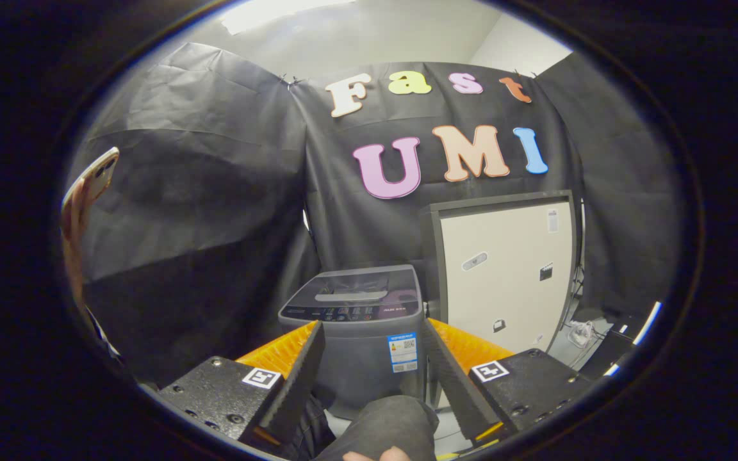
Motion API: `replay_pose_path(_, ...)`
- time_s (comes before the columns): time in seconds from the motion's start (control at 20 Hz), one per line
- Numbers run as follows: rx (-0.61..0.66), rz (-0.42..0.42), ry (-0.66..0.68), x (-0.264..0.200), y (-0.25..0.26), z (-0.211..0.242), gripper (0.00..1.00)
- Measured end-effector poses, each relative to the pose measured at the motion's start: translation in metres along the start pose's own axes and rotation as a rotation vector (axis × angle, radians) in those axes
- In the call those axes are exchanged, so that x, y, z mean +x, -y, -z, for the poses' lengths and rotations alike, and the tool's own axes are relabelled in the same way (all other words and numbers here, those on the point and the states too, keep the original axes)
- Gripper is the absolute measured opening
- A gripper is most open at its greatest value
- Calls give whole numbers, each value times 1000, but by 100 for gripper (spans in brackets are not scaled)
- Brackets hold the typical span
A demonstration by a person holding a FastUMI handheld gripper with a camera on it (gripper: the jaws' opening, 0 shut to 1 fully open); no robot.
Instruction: Put the clothes into the washing machine and then close the washing machine lid.
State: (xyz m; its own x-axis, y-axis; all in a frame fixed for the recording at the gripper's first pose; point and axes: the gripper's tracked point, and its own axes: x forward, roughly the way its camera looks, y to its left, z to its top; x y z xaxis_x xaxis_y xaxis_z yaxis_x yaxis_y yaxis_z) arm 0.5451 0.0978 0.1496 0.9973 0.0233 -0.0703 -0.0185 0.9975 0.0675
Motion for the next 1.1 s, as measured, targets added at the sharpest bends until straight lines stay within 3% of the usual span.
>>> replay_pose_path(1.1, 10, -6, -6, -2, -9, 5, 93)
